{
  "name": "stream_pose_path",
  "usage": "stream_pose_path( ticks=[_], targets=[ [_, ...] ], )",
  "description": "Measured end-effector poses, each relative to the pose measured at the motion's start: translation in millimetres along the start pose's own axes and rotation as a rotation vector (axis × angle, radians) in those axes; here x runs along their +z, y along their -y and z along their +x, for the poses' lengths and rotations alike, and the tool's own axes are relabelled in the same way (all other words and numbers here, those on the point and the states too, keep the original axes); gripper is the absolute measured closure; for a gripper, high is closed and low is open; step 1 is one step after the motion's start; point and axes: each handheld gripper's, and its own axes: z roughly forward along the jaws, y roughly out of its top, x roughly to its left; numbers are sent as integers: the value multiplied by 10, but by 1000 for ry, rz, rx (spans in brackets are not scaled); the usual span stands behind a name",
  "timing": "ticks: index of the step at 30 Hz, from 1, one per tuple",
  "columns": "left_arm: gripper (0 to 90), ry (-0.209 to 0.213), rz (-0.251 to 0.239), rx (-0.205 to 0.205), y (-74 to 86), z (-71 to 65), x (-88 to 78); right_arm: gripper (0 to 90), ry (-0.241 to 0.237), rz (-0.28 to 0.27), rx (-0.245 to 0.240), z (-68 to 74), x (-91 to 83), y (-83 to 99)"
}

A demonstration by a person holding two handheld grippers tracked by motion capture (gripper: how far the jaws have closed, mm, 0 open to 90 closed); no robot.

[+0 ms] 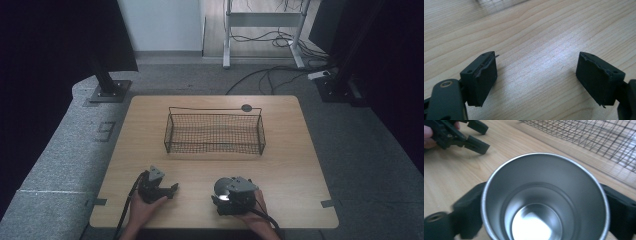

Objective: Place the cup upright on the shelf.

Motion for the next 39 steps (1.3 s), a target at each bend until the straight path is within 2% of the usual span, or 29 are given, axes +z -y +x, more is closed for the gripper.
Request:
stream_pose_path(
  ticks=[8, 13, 26, 39],
  targets=[
    [173, 0, 0, 0, 0, 0, 0, 132, 9, -13, -20, 13, -3, 14],
    [173, 0, 0, 0, 0, 0, 0, 135, -5, -17, -38, 12, -1, 11],
    [173, 0, -1, -1, 0, 0, 0, 136, -15, -35, -24, 17, -46, -12],
    [173, 0, -1, -1, 0, -1, 0, 136, -3, -69, -15, -58, -168, -83]
  ],
)
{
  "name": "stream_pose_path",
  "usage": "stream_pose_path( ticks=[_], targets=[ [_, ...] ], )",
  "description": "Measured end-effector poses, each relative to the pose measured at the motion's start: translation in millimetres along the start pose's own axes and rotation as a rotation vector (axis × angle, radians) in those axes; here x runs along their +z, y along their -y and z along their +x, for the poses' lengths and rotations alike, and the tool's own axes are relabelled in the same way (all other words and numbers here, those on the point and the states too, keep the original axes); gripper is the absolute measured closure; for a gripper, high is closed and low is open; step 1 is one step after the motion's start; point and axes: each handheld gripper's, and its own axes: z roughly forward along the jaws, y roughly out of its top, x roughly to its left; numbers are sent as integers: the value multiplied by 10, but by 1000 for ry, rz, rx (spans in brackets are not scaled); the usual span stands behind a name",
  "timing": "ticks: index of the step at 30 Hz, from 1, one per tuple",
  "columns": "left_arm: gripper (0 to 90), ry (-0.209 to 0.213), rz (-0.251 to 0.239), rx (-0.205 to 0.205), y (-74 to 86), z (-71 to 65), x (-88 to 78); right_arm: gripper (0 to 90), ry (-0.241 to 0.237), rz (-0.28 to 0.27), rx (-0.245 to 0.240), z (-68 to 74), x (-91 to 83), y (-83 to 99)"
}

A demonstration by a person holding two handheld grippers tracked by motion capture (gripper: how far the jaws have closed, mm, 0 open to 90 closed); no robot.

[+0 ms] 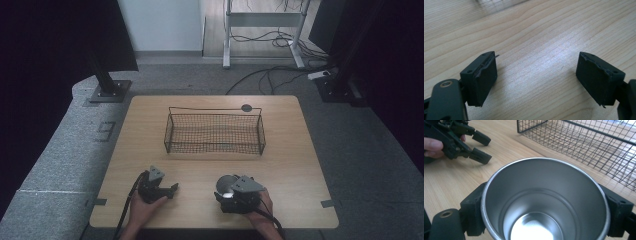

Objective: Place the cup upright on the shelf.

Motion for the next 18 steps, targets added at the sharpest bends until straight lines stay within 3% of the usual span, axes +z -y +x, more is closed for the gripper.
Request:
stream_pose_path(
  ticks=[18],
  targets=[
    [177, 1, 1, 0, 3, -12, -5, 136, 21, -24, 27, -120, -72, -126]
  ],
)
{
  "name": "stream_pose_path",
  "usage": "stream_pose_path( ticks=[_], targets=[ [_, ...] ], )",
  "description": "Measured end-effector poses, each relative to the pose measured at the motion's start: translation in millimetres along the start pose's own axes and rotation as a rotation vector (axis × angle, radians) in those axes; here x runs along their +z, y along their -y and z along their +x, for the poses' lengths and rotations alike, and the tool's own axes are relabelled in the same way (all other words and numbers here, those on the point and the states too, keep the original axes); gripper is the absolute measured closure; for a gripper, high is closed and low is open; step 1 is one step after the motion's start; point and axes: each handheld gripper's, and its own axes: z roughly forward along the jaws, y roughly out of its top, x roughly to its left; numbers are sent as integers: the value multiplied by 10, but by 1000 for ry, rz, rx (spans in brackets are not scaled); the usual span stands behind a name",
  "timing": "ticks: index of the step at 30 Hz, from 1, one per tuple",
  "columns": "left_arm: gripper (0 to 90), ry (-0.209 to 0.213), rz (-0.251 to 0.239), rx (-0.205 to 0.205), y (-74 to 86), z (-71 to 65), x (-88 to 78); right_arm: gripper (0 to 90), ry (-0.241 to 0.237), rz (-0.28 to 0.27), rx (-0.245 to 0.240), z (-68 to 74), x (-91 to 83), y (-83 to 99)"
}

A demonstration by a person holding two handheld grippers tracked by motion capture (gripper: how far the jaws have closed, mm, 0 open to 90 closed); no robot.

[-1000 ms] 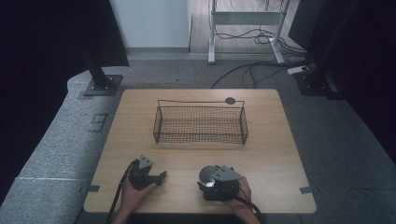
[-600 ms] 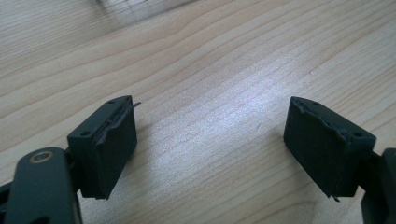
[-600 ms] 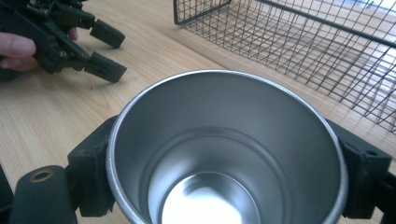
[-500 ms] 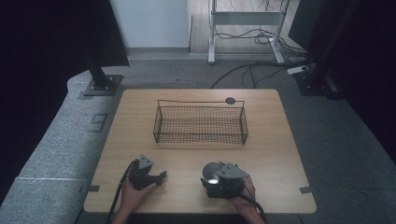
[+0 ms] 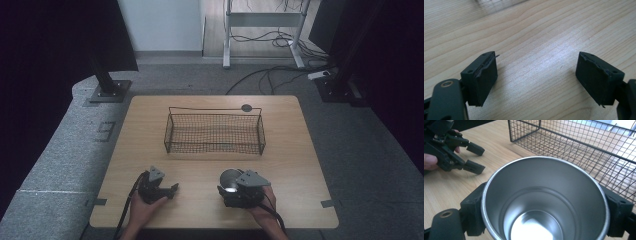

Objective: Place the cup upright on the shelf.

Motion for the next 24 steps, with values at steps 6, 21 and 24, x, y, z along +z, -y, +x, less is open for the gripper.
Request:
stream_pose_path(
  ticks=[6, 21, 24],
  targets=[
    [177, 1, 0, 0, 0, -3, 0, 136, 8, -18, 11, -53, -30, -51],
    [177, 0, 0, 0, 0, -3, 1, 136, 12, -44, 45, -218, -27, -168],
    [177, 0, 0, -1, 0, -3, 0, 136, 14, -50, 41, -233, -31, -211]
  ],
)
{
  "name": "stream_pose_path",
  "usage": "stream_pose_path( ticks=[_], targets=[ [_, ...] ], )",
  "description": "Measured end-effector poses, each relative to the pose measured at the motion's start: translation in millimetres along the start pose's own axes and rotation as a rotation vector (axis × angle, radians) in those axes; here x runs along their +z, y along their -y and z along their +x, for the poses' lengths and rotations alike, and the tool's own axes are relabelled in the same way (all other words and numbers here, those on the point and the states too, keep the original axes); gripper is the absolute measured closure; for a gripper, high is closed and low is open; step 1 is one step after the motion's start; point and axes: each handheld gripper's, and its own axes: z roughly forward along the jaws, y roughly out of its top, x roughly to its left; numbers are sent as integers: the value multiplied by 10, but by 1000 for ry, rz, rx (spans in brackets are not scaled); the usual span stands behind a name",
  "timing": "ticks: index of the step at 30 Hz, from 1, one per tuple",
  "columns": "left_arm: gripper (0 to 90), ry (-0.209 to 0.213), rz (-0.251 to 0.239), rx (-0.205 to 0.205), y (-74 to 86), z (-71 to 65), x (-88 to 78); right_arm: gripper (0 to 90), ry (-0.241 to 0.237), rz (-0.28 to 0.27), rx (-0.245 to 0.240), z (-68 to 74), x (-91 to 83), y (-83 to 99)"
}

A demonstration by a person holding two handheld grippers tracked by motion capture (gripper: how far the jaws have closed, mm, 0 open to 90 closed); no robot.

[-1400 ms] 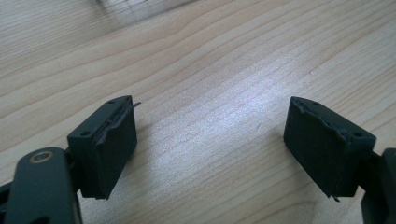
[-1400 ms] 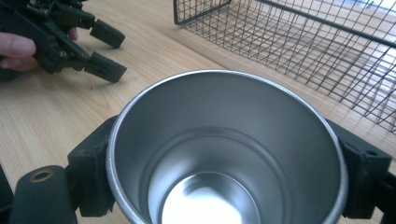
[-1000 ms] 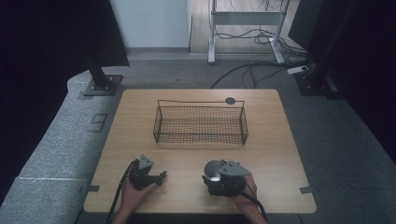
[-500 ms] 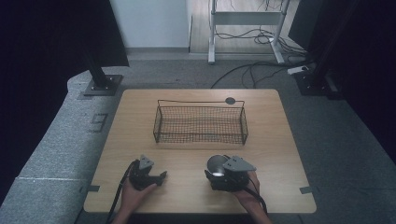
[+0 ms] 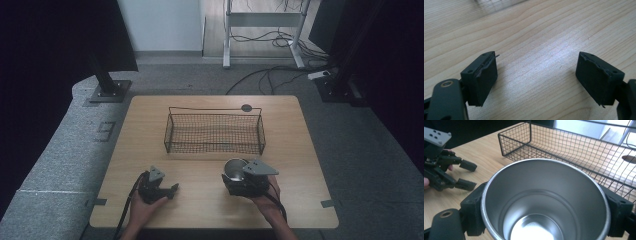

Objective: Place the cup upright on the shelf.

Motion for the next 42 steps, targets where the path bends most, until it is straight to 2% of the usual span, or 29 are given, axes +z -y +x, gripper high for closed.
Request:
stream_pose_path(
  ticks=[21, 42],
  targets=[
    [178, 0, 0, 0, 0, 0, 0, 137, 17, -23, -5, -107, 0, -266],
    [177, 1, 1, 2, 0, 0, -1, 137, 13, -35, 4, -212, 60, -506]
  ],
)
